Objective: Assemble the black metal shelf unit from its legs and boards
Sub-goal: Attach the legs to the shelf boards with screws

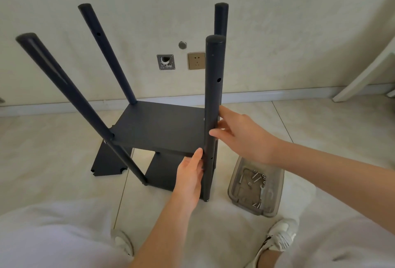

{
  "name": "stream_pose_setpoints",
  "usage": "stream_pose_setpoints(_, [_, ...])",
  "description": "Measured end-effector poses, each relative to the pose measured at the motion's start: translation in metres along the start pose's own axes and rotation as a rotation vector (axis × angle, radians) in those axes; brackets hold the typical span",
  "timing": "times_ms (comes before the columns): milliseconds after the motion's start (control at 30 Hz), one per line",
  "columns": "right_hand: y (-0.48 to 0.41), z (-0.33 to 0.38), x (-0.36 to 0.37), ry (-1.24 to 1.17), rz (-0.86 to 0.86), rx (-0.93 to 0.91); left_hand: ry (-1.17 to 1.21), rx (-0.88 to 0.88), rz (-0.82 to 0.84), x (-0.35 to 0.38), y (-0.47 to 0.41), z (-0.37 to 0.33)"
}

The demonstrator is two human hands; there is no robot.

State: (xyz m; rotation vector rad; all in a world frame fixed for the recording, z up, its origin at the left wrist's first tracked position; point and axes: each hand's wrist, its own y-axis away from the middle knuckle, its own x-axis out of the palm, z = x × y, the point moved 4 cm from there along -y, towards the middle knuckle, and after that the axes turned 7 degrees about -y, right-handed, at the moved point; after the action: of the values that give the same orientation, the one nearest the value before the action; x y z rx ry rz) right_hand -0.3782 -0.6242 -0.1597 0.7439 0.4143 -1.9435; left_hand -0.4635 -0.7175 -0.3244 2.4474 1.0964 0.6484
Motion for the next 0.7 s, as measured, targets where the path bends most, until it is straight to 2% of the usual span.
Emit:
stream_pose_setpoints(167, [-0.005,0.000,0.001,0.010,0.000,-0.003,0.044,-0.006,0.050,-0.002,-0.002,0.003])
stream_pose_setpoints(300, [-0.010,-0.001,0.000,-0.023,-0.003,-0.004,0.022,0.083,0.146,-0.005,-0.005,0.005])
stream_pose_setpoints(533, [-0.011,-0.004,0.000,-0.098,0.009,0.005,-0.195,0.187,-0.021,-0.009,-0.013,0.002])
stream_pose_setpoints(700, [-0.011,-0.024,-0.007,-0.238,0.000,0.050,-0.232,0.199,-0.029,-0.014,-0.019,0.007])
